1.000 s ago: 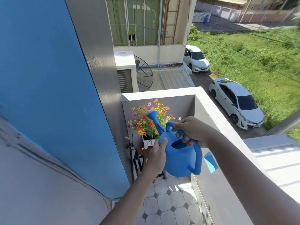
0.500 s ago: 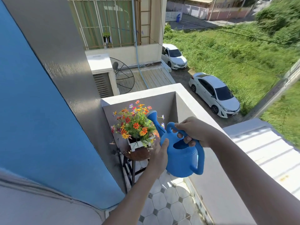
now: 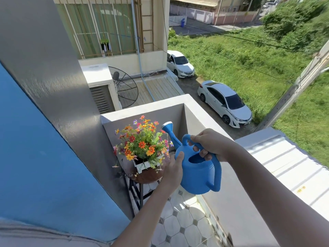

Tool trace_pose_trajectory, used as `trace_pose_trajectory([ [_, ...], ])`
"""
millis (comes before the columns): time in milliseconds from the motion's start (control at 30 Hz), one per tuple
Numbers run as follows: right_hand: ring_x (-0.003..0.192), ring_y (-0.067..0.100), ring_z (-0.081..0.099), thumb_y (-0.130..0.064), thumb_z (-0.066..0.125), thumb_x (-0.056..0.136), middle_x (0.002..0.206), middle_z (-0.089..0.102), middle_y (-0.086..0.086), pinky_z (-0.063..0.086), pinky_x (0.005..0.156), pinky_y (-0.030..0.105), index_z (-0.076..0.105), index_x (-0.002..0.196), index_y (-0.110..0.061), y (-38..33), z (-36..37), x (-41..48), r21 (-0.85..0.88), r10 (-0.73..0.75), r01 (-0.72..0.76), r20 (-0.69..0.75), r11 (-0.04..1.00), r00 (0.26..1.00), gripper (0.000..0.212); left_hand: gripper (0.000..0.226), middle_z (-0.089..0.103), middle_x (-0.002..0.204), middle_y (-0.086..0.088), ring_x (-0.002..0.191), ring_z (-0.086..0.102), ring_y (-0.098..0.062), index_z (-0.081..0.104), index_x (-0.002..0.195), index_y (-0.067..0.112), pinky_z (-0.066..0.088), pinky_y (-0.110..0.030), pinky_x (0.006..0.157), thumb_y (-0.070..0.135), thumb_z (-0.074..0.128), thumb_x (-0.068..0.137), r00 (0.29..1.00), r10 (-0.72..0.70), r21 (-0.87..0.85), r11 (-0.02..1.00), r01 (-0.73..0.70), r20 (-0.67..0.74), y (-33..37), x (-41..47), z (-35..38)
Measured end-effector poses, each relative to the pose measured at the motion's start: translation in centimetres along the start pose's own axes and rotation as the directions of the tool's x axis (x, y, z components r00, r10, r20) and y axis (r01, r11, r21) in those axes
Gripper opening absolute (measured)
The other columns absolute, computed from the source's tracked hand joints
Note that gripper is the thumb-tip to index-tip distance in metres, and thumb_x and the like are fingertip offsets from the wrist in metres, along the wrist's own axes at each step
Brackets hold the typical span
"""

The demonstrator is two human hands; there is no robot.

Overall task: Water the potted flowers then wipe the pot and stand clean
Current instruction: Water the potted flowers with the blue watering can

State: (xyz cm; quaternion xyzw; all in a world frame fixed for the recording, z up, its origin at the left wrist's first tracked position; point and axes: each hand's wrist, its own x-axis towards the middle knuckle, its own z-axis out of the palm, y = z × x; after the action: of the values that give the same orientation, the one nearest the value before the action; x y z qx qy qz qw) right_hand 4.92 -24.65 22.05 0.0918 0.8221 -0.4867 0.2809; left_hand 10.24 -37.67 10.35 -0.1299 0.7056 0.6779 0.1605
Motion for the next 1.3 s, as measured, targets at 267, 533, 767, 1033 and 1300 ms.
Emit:
trace_pose_trajectory([
  [267,0.042,0.012,0.039,-0.029,0.05,0.102,0.075,0.054,0.013,0.037,0.045,0.023,0.066,0.107,0.005,-1.3,0.5,1.5,-0.001,-0.009,0.009,0.004,1.0,1.0,0.038,0.053,0.06,0.118,-0.007,0.111,0.059,-0.024,0.052,0.111,0.039,0.047,-0.055,0.099,0.075,0.031,0.079,1.0,0.017,0.01,1.0,-0.017,-0.005,0.0,1.7,-1.0],
  [533,0.042,0.013,0.037,-0.028,0.049,0.103,0.073,0.051,0.012,0.035,0.041,0.022,0.064,0.109,0.008,-3.5,1.7,3.7,-0.01,-0.017,0.017,0.023,1.0,1.0,0.04,0.056,0.066,0.111,-0.007,0.103,0.065,-0.025,0.054,0.115,0.032,0.05,-0.057,0.097,0.072,0.038,0.079,0.999,-0.016,-0.075,0.997,0.013,-0.031,1.0,3.3,-3.2],
  [767,0.041,0.012,0.034,-0.029,0.047,0.103,0.073,0.049,0.011,0.03,0.042,0.021,0.061,0.115,0.01,-5.6,2.7,6.3,-0.036,-0.01,0.011,0.046,0.999,0.999,0.043,0.061,0.067,0.109,-0.01,0.103,0.065,-0.031,0.055,0.113,0.027,0.05,-0.058,0.096,0.073,0.038,0.077,0.997,-0.012,-0.113,0.994,0.004,-0.076,1.6,5.0,-4.7],
  [1033,0.035,0.009,0.034,-0.028,0.047,0.102,0.068,0.049,0.008,0.028,0.039,0.02,0.059,0.119,0.009,-6.6,4.6,7.8,-0.044,0.001,0.003,0.103,0.999,0.995,0.043,0.061,0.068,0.107,-0.011,0.101,0.065,-0.031,0.056,0.116,0.025,0.05,-0.059,0.095,0.071,0.039,0.08,0.993,-0.028,-0.136,0.991,0.012,-0.115,0.9,5.6,-6.7],
  [1300,0.036,0.01,0.034,-0.03,0.049,0.102,0.067,0.048,0.008,0.027,0.038,0.019,0.06,0.116,0.01,-8.2,7.2,7.2,-0.072,-0.056,0.07,0.182,0.995,0.982,0.044,0.039,0.069,0.105,-0.006,0.095,0.067,-0.022,0.055,0.119,0.021,0.054,-0.043,0.084,0.049,0.036,0.099,0.979,-0.026,-0.184,0.983,-0.012,-0.202,1.3,3.3,-9.6],
])
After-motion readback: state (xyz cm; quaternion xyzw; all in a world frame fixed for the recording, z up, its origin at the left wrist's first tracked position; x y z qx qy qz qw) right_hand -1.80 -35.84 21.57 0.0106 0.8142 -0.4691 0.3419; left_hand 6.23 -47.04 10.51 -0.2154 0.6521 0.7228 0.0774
